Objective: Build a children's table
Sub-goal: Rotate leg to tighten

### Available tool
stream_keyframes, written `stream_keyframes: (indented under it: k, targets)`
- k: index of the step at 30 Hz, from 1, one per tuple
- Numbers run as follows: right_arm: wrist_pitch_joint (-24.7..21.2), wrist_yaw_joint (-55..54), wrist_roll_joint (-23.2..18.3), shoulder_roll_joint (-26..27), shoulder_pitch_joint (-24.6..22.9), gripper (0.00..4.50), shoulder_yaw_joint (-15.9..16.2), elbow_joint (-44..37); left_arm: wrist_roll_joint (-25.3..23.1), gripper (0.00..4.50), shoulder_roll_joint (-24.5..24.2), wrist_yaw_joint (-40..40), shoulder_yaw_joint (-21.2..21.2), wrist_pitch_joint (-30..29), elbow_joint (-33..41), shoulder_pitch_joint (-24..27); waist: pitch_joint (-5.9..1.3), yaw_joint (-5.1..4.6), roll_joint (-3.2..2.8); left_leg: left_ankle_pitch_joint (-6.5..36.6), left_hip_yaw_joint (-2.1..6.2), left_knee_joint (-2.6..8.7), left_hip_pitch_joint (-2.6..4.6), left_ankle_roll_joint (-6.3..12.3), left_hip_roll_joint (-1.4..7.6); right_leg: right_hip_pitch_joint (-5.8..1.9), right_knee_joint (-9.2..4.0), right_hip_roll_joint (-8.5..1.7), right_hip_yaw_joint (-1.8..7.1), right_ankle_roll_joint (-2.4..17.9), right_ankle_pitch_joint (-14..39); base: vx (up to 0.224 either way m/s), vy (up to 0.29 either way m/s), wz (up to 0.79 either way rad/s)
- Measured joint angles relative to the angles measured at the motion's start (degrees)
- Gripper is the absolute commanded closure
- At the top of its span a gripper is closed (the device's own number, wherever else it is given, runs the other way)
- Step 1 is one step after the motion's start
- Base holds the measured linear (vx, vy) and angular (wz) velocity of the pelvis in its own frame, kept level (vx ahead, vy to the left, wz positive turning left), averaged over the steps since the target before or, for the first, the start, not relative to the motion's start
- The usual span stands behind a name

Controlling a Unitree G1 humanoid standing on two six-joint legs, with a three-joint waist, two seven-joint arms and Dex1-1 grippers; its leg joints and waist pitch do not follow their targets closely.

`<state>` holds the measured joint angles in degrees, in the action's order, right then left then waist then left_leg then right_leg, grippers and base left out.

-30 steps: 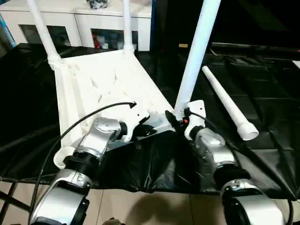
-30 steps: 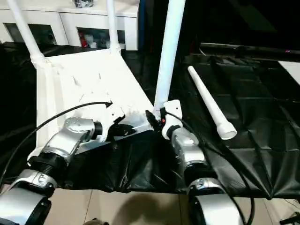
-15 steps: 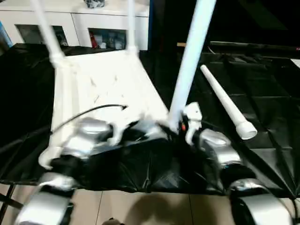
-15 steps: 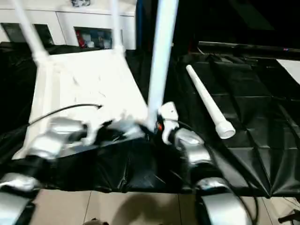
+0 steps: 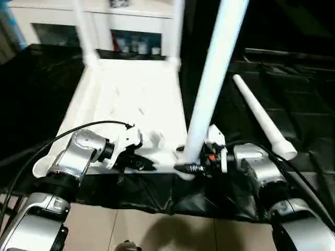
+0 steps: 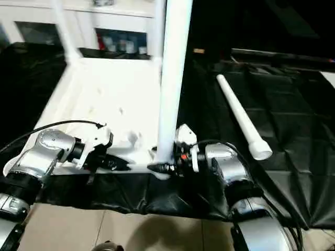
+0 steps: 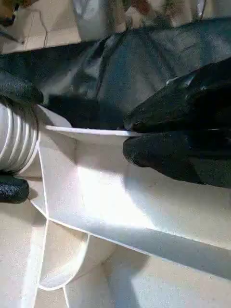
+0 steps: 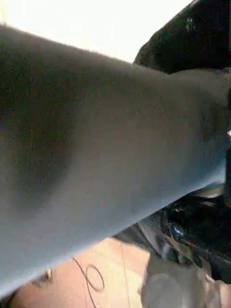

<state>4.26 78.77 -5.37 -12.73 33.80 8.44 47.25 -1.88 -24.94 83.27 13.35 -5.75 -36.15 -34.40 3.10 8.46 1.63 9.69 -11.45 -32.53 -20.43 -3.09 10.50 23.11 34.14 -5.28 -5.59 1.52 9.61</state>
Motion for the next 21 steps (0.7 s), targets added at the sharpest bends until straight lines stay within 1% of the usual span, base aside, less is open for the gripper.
stream_keyframes:
  k: [5,8,10,12,14,16,19,20,21]
  targets:
    - [-0.5,0.0,-0.1,0.0,-0.2,1.72,0.0,-0.4,0.0,4.5,0.0,0.1,0.0,0.3,-0.1,0.0,-0.01,-0.03,0.01,0.0,0.0,-0.01,0.02,-0.01,0.01,0.0,0.02,0.0,0.0,0.0,0.0,0.0,0.0,0.0]
    - [-0.6,-2.5,-0.5,0.6,-0.5,1.72,-0.6,-0.3,-0.1,4.5,0.0,-0.7,-0.1,0.3,-0.5,0.0,-0.06,-0.18,0.1,0.0,0.0,-0.01,0.06,-0.01,0.02,-0.01,0.04,0.0,0.0,0.0,0.0,0.0,0.0,0.0]
    - [-0.5,-9.3,-0.2,2.3,-0.5,1.73,-2.6,0.7,-0.6,4.5,0.8,-4.7,-1.0,0.0,-1.3,-0.4,-0.15,-0.38,0.26,0.0,0.0,-0.04,0.21,-0.06,0.04,-0.08,0.12,0.01,0.0,-0.2,0.1,0.0,0.0,0.0]
    - [-0.3,-19.6,0.1,4.4,-0.2,1.73,-5.8,2.5,-2.0,4.5,2.8,-10.3,-1.4,-1.1,-2.2,-1.6,-0.05,-0.88,0.54,-0.1,0.02,-0.1,0.35,-0.18,0.04,-0.13,0.15,0.01,0.01,-0.2,0.1,0.0,0.0,0.0]
    - [-0.2,-25.8,0.2,5.1,0.1,1.74,-7.2,3.3,-2.1,4.5,4.9,-13.6,-1.8,-2.3,-2.3,-1.7,-0.04,-1.7,0.57,-0.1,0.02,-0.11,0.35,-0.18,0.03,-0.17,0.01,0.0,0.01,-0.2,0.1,0.0,0.0,0.0]
    - [0.2,-33.6,0.2,6.8,0.8,1.74,-9.0,4.7,-2.5,4.5,6.7,-17.6,-1.9,-3.9,-2.3,-2.2,-0.07,-2.16,0.56,-0.1,0.02,-0.1,0.37,-0.18,0.0,-0.21,0.0,0.0,0.05,-0.2,0.1,0.0,0.0,0.0]
    - [1.2,-48.5,0.3,10.3,2.1,1.74,-11.6,6.7,-4.0,4.5,10.8,-24.9,-2.7,-6.5,-1.7,-2.6,-0.09,-2.49,0.53,-0.1,0.02,-0.03,0.38,-0.18,-0.02,-0.19,0.03,0.0,0.05,-0.2,0.1,0.0,0.0,0.0]
    - [1.7,-51.1,0.4,10.9,2.2,1.39,-11.9,6.9,-4.2,4.5,11.6,-26.2,-2.7,-7.1,-1.4,-2.6,-0.1,-2.54,0.51,-0.1,0.02,0.03,0.38,-0.17,-0.04,-0.19,0.02,0.0,0.05,-0.2,0.1,0.0,0.0,0.0]
    - [2.2,-53.0,0.5,11.2,2.2,1.19,-12.2,6.9,-4.5,4.5,12.2,-27.1,-2.7,-7.5,-1.2,-2.6,-0.12,-2.54,0.47,-0.1,0.02,0.1,0.36,-0.17,-0.05,-0.16,-0.01,0.0,0.05,-0.2,0.1,0.0,0.0,0.0]
